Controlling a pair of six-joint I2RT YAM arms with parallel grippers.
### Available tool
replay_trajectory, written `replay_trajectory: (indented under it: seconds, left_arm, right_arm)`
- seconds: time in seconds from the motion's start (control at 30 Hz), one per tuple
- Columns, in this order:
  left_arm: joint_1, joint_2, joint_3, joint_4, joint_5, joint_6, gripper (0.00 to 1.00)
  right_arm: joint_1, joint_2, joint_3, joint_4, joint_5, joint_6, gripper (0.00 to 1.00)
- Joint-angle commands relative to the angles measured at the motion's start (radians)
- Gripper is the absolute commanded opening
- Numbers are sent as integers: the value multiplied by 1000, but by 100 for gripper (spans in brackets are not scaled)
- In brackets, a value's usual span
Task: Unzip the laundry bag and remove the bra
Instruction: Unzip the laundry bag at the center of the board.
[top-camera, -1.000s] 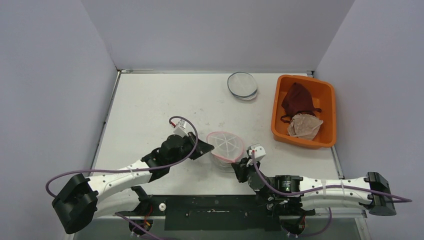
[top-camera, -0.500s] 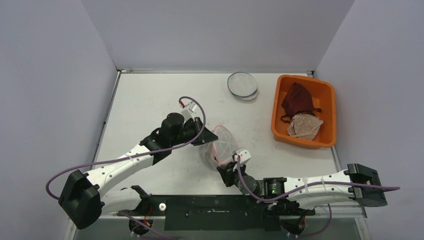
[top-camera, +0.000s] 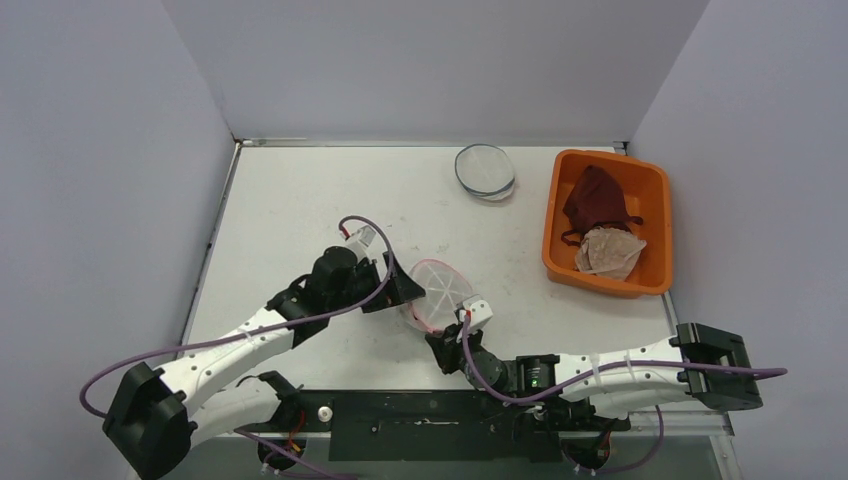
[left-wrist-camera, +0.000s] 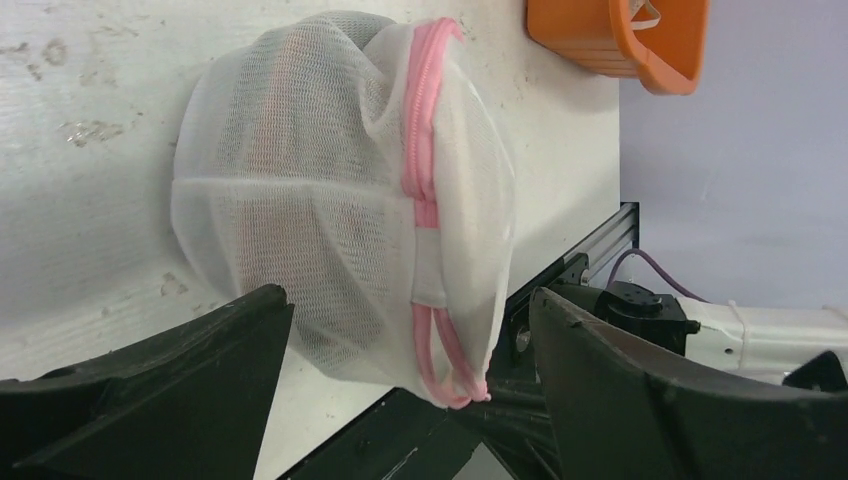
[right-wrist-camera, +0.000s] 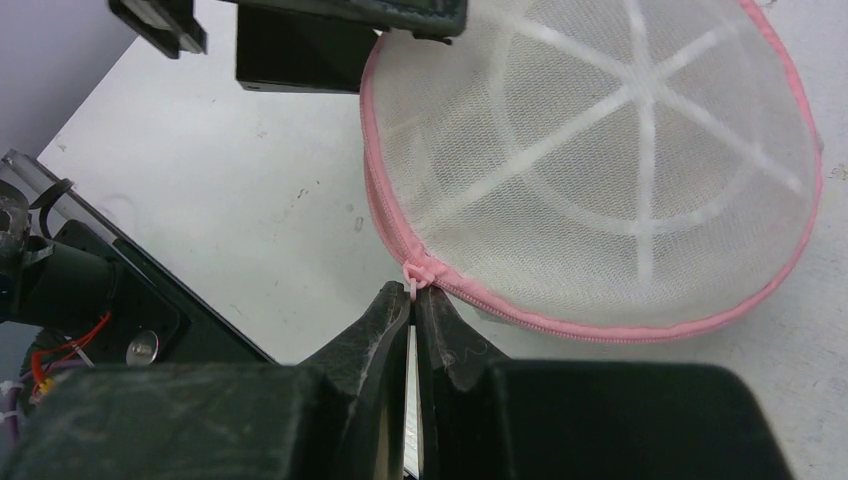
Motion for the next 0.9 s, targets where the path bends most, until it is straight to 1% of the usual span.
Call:
replay_trajectory:
  seconds: [0.0,0.1,0.23,0.3,0.47,0.53,0.63,0.77,0.8,0.87]
  left_arm:
    - [6,-136,-2,-138,-78,3,89]
    - [3,-244,-44,-181,-100,-59,91]
    - [-14,-364,-142,-109,-99,-209,90]
    - [-38,-393,-185,-58,-109,-270,89]
    - [-139,-361,-206,4,-182,-334,82]
    - [-164,-329,-201,34,-201,-340,78]
    - [-182,-288,-178,54,-203,-339,74]
    - [-185,-262,-156,54,-257,-329,68]
    - [-185,-261,-152,47,-265,-327,66]
    - [-185,-259,-150,36,-280,-319,58]
  right_arm:
    - [-6,7,33,65,7,13,5]
    - [-9,21,39,79,-7,5,5]
    - [-18,52,55,97,-29,-1,5]
    - [-21,64,62,102,-39,-4,5]
    - [-26,97,86,112,-63,-23,5]
    - [-27,111,96,121,-82,-35,5]
    - [-26,128,109,124,-103,-46,5]
    - [-27,129,107,120,-110,-47,5]
    - [-27,127,106,118,-110,-47,5]
    - [-27,121,104,113,-107,-47,5]
